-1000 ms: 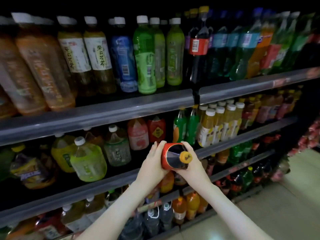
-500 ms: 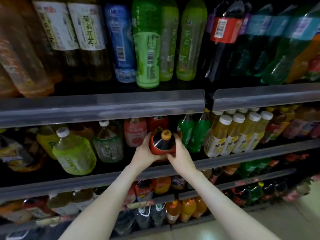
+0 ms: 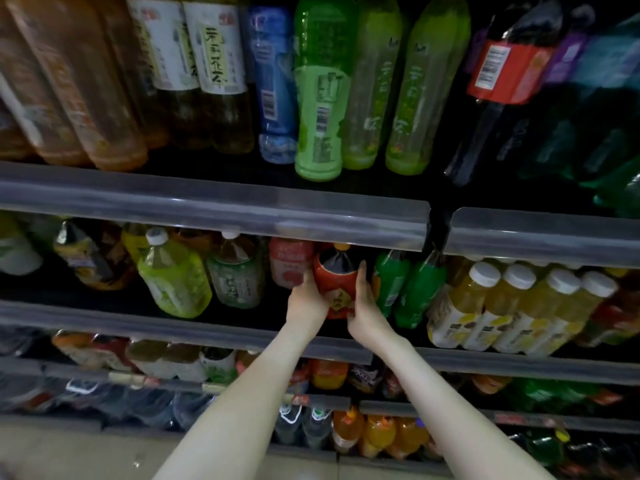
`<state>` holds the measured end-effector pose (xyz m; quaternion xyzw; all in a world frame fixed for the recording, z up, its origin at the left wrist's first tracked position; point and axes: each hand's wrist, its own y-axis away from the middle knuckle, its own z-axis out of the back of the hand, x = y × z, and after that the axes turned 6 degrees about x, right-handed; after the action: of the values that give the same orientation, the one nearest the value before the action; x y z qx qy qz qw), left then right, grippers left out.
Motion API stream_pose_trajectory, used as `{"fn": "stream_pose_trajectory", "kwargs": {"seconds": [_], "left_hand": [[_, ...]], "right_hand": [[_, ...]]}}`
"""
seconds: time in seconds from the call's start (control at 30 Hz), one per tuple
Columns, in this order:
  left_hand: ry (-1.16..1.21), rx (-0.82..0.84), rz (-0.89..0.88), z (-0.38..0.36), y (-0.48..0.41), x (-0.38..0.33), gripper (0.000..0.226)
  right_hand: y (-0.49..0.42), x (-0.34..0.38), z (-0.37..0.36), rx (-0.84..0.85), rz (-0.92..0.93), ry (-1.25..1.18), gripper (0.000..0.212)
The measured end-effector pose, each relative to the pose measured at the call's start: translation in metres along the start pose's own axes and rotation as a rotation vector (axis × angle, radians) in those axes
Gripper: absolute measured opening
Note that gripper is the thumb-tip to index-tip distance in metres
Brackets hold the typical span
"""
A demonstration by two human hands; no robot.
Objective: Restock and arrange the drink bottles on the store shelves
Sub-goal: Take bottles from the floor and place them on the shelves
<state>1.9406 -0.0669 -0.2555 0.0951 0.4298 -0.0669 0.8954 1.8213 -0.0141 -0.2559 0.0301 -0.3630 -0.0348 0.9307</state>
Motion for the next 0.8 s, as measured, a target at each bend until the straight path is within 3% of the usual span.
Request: {"fn": "stream_pose_trajectory", "kwargs": {"seconds": [0.1, 0.23, 0.53, 0.67, 0.8], "left_hand": [[0.090, -0.012, -0.004, -0.009, 0.017, -0.001, 0.057], [-0.021, -0.026, -0.096, -0.008, 0.049, 0.023, 0.073], [-0.129, -0.350, -0.137, 0.082, 0.076, 0.102, 0.060], [-0.168, -0.485, -0.156, 0.143, 0.058, 0.122, 0.071], [-0.132, -0.371, -0.216, 0.199, 0.025, 0.133, 0.089]], "right_hand": [[0.002, 0.000, -0.006, -0.017, 0.008, -0.065, 0.104], [0.026, 0.004, -0.039, -0.113, 0.027, -0.160, 0.094], [0.027, 0.058, -0.102, 0.152, 0.062, -0.219, 0.076], [0.002, 0.103, -0.117, 0.090, 0.114, -0.170, 0.083], [-0.031, 0.152, -0.129, -0.090, 0.107, -0.170, 0.092]]}}
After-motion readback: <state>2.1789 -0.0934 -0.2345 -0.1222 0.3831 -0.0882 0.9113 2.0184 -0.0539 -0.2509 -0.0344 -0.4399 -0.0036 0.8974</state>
